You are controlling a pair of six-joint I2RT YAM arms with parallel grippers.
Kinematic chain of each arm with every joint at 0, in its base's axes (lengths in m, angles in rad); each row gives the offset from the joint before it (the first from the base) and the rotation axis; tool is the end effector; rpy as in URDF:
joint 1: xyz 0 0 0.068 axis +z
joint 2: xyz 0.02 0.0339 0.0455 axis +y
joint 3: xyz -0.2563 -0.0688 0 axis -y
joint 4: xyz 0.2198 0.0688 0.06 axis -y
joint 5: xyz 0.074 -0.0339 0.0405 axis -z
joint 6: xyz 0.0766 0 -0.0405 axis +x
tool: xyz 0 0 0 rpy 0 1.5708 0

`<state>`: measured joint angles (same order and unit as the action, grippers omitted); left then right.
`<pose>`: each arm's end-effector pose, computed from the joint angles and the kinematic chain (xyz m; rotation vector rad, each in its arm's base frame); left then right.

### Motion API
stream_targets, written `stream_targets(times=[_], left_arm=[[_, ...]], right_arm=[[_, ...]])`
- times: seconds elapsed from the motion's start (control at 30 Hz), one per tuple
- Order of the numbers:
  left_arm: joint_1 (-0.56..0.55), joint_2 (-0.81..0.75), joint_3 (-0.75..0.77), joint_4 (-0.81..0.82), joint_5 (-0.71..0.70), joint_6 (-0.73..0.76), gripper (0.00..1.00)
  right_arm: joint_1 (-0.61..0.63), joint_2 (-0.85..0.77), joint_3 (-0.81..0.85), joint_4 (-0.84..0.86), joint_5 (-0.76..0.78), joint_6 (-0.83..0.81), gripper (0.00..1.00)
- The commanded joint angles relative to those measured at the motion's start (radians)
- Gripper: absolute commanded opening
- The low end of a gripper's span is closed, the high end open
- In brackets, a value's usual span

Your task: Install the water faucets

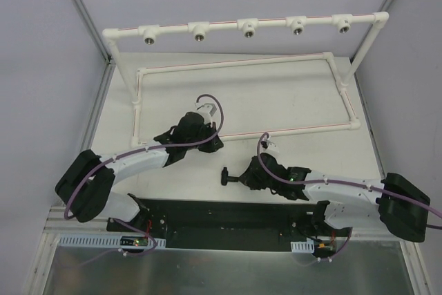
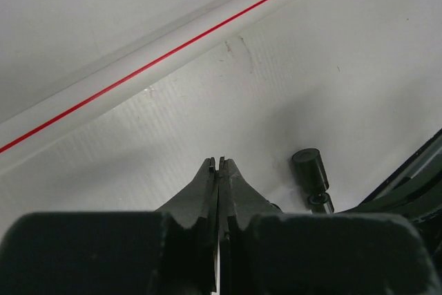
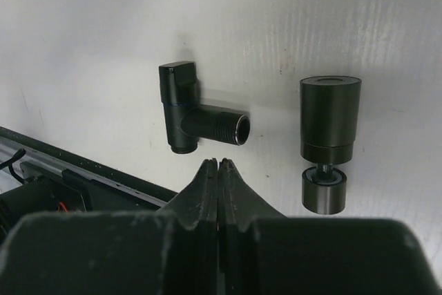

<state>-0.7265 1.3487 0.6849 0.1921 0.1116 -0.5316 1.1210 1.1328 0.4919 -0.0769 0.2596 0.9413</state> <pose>0.2241 -0.2105 0.2071 0.2837 2.1428 -0.8761 0.1198 0.2030 0.1649 -0.0730 2.3854 0.7689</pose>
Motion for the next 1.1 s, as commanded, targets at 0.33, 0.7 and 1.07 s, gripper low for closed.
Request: stream_targets(times=[0.33,0.7,1.07], left_arm=[[-0.011,0.26,0.056,0.158,0.257,-0.051,0.0],[-0.03,0.261,-0.056,0.19,0.247,-0.07,0.0],[-0.03,0.15,-0.2,0.196,0.168,-0.093,0.0]], right_arm=[[0.011,0.169,0.008,0.123,-0.082,0.033,0.0],[0.013,0.211,0.017,0.132,-0.053,0.034,0.0],[0.003,0.283,0.1,0.082,-0.002,-0.009,0.0]])
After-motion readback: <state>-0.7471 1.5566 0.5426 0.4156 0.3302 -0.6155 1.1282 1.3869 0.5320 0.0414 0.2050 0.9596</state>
